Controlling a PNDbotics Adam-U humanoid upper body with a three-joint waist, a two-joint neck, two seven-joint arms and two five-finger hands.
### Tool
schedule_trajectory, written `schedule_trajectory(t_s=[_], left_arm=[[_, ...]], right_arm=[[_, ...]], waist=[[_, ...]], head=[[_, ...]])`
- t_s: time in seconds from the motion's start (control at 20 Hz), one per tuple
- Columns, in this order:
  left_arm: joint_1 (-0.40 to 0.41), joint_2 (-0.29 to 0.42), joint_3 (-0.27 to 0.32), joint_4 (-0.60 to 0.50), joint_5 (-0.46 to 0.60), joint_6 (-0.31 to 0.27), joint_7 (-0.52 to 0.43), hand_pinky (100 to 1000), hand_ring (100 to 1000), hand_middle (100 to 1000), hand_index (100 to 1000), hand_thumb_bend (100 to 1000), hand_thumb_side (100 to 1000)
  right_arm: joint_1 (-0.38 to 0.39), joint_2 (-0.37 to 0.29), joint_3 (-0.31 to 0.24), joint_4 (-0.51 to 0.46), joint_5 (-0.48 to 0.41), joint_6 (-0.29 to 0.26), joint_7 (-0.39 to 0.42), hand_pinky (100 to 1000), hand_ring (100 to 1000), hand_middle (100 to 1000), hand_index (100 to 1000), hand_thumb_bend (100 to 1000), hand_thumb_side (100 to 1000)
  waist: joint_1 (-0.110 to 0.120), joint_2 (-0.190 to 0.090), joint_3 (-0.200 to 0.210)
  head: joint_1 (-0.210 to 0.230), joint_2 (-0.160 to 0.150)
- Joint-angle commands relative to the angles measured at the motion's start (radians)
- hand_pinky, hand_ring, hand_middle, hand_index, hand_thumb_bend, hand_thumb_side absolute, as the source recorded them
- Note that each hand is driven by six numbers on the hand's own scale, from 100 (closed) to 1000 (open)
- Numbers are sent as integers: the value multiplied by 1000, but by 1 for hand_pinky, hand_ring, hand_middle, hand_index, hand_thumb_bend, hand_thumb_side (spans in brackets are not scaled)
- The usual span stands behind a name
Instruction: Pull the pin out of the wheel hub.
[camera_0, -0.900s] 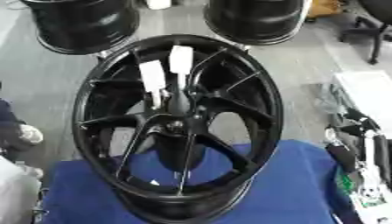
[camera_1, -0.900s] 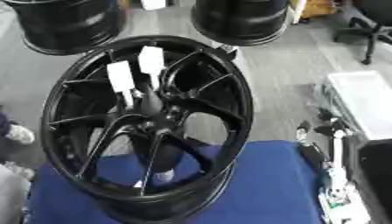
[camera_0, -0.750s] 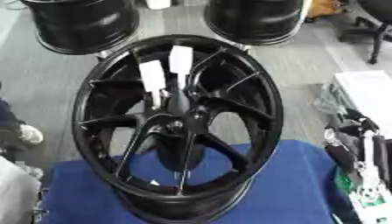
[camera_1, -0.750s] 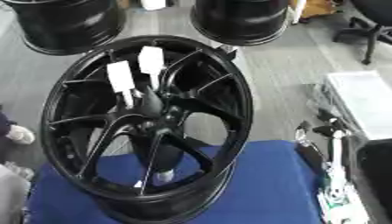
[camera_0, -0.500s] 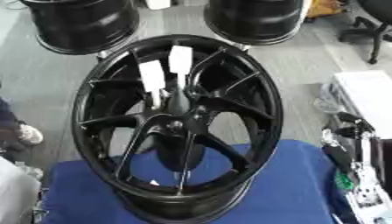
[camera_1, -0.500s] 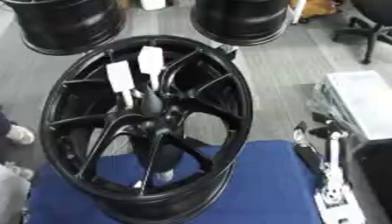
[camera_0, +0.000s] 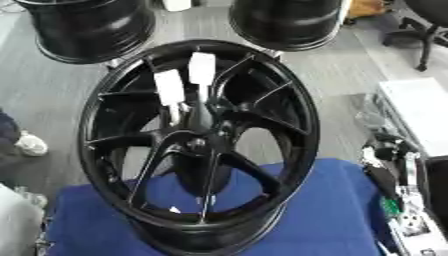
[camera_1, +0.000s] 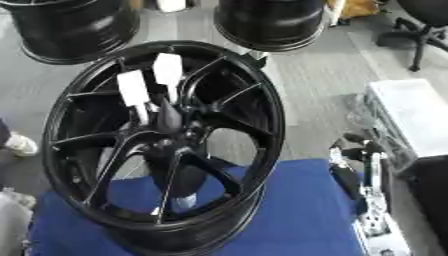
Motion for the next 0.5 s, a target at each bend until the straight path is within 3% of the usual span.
schedule_trajectory(t_s=[0.05, 0.2, 0.4, 0.5], left_arm=[[-57, 108, -61, -84, 0, -52, -19, 615, 514, 587, 711, 605, 497], [-135, 188, -139, -107, -42, -101, -65, 624, 523, 597, 728, 638, 502], [-241, 295, -246, -33, -86, -164, -130, 639, 554, 615, 742, 661, 500], [-293, 347, -298, 16, -83, -164, -149, 645, 572, 630, 753, 656, 477]], right_arm=[[-4, -37, -1, -5, -10, -3, 10, 659, 580, 684, 712, 100, 417], [0, -48, 2, -2, -8, -4, 16, 659, 580, 683, 710, 100, 415], [6, -54, 8, 1, -7, -4, 23, 659, 579, 681, 709, 100, 414], [7, -53, 11, 2, -8, -3, 26, 659, 579, 681, 708, 100, 417]], waist=[[9, -25, -5], [23, -34, -13], [30, -44, -26], [27, -46, -33]], head=[[3, -2], [3, -2], [5, -2], [9, -2]])
